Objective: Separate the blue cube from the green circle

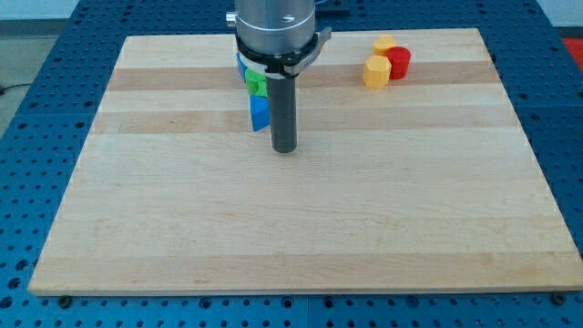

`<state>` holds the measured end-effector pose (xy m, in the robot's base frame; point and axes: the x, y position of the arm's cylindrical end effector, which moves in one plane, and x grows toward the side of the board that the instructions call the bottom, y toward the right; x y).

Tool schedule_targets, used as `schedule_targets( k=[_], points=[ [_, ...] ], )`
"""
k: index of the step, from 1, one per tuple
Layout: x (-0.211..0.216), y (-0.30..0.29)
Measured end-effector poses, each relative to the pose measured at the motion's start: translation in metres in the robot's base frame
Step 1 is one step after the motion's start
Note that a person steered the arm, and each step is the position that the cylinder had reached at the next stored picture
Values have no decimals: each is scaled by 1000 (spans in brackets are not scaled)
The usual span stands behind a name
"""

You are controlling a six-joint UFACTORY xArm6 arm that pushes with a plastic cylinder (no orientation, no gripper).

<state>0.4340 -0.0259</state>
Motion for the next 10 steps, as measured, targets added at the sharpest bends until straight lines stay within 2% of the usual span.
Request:
schedule_targets(
  k=[2, 3, 4, 5, 6, 7, 10],
  points=[
    [1, 14],
    [-27, 68],
    [-76, 102],
    [-108, 100],
    [-141, 84],
    [-156, 22],
    [-157, -83]
  ],
)
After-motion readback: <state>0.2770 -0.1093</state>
